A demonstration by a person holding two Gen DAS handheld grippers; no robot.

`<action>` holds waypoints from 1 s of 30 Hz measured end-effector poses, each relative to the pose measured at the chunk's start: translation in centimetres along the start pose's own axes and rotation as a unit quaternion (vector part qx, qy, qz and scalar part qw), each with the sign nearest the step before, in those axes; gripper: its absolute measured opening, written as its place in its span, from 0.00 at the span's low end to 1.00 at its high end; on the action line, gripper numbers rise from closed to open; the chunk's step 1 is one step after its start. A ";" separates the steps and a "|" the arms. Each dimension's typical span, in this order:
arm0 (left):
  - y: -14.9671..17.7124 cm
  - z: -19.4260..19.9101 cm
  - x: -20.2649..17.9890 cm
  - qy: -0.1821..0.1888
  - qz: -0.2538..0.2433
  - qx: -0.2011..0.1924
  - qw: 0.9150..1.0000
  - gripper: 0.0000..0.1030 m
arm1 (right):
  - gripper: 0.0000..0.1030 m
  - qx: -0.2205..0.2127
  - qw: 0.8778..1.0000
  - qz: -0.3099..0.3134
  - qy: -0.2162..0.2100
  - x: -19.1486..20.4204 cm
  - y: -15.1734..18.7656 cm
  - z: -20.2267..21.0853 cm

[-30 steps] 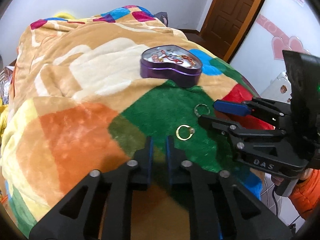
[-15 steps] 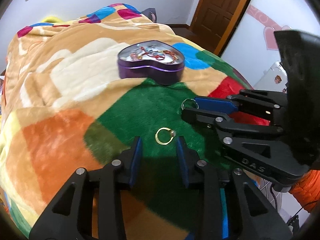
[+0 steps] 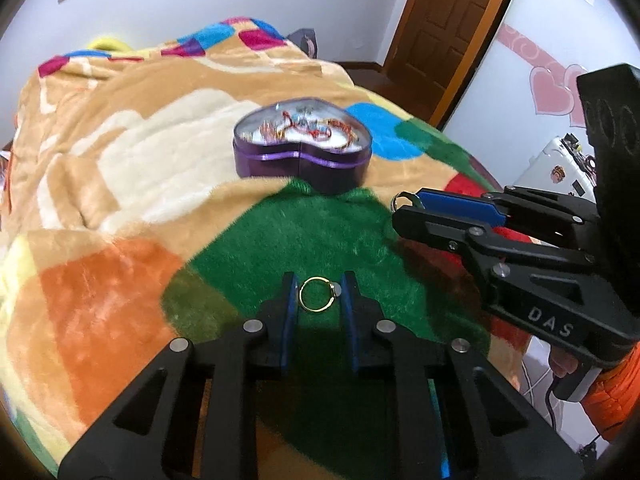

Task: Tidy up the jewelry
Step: 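Carry both rings into the heart tin and open both grippers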

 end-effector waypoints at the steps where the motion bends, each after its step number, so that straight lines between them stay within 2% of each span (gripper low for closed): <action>1: -0.2 0.1 -0.1 -0.002 -0.003 -0.005 1.000 0.20 | 0.19 -0.004 1.000 -0.003 0.001 -0.1 -0.3 0.1; 16: -6.5 1.2 1.1 -0.011 -0.013 -0.063 0.998 0.20 | 0.19 -0.062 0.998 -0.020 0.002 -0.7 -4.5 0.5; 22: -9.0 0.6 2.1 -0.022 -0.007 -0.083 0.996 0.20 | 0.19 -0.071 0.997 -0.029 0.003 -1.5 -5.4 -0.2; 30: -10.5 -0.4 2.9 -0.021 0.004 -0.089 0.996 0.20 | 0.19 -0.076 0.997 -0.026 0.001 -1.9 -6.2 -1.0</action>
Point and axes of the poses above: each gripper's, at about its wrist camera, not at the fingertips, and z roughly against the way its jaws point, x to its left, y to its underside, the point moved 7 cm from there along -z, roughly the way its jaws point, and after that the axes turned 12 degrees about -x, right-handed, at the moved point
